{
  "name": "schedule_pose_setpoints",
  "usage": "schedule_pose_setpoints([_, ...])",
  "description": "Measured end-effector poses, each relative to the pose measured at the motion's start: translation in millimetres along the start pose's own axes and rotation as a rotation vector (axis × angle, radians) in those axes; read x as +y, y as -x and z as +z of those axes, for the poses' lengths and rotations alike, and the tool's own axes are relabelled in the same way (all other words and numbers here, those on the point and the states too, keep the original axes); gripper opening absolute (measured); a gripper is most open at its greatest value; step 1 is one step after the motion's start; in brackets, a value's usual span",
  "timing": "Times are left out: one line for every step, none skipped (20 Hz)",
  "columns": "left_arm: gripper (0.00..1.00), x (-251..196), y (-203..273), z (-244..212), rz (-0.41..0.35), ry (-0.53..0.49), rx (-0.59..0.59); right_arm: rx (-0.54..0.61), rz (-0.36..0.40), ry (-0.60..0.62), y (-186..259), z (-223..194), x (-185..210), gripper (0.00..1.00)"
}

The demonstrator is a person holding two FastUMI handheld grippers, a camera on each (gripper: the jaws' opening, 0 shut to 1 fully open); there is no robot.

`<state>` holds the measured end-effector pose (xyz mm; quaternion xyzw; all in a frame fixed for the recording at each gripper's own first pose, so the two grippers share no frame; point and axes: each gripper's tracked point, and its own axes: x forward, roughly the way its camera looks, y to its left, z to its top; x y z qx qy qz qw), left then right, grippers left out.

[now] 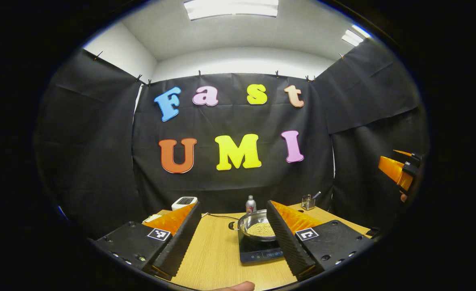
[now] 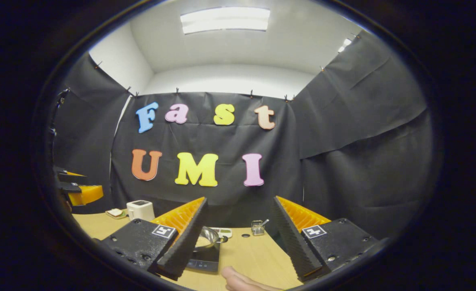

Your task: First push the handle of the pot to place it horizontally, then grasp the pot with both hands and set it on the induction cooktop.

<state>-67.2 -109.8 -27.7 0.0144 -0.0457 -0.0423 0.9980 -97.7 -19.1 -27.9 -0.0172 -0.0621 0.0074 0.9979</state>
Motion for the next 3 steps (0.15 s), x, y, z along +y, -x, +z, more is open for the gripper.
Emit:
schedule_pose_setpoints([0.97,-0.4,0.2,-1.3,0.0,0.001,0.002,0.002,0.002,-0.001,0.7,-1.8,0.0,0.99])
schedule_pose_setpoints([0.97,0.2,-0.7,-2.0,0.001,0.0,0.003,0.002,0.002,-0.004,1.2,-2.5,-0.7,0.99])
schedule_pose_setpoints([0.98,0.3,-1.4,-3.0,0.003,0.0,0.004,0.005,0.003,-0.006,1.4,-3.4,-1.3,0.99])
